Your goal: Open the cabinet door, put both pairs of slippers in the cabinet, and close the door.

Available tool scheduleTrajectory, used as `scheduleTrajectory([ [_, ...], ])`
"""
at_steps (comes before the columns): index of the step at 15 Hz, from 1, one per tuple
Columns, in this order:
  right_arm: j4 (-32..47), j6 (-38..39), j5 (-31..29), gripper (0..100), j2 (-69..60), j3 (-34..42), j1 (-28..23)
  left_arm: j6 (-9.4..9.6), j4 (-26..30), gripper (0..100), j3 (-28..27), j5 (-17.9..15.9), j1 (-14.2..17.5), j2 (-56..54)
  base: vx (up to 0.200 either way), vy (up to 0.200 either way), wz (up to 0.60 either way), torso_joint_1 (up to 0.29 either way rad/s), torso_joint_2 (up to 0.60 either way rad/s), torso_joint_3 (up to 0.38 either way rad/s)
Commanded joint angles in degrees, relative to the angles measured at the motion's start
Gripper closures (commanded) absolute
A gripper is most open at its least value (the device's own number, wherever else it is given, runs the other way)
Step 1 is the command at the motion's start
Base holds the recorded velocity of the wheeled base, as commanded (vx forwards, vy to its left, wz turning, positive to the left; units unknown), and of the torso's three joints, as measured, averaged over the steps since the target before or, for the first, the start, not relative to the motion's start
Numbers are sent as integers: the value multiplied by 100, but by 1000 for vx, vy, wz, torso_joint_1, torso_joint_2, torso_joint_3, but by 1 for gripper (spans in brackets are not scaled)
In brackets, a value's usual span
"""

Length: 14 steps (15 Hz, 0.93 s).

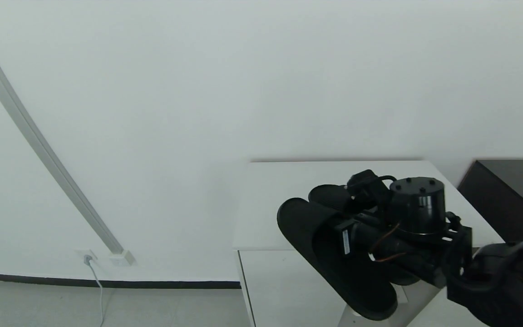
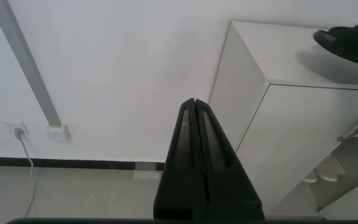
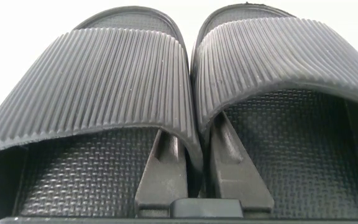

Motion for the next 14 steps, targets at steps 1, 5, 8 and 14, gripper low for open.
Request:
scheduleTrajectory([
  [1, 26, 78, 62, 100, -662, 350, 117, -9, -1, 100, 1, 1, 1, 7, 0, 0, 0, 0, 0, 0],
  [5, 9, 87, 45, 100, -548, 464, 258, -18, -1, 100, 1, 1, 1, 7, 0, 0, 0, 0, 0, 0],
  [8, -9, 87, 36, 100, -548, 525, 337, -9, -1, 100, 9, 1, 1, 7, -67, 0, 0, 1, 2, 1],
  [14, -18, 87, 1, 100, -539, 604, 354, -18, -1, 100, 1, 1, 1, 7, -200, 0, 0, 0, 2, 5],
])
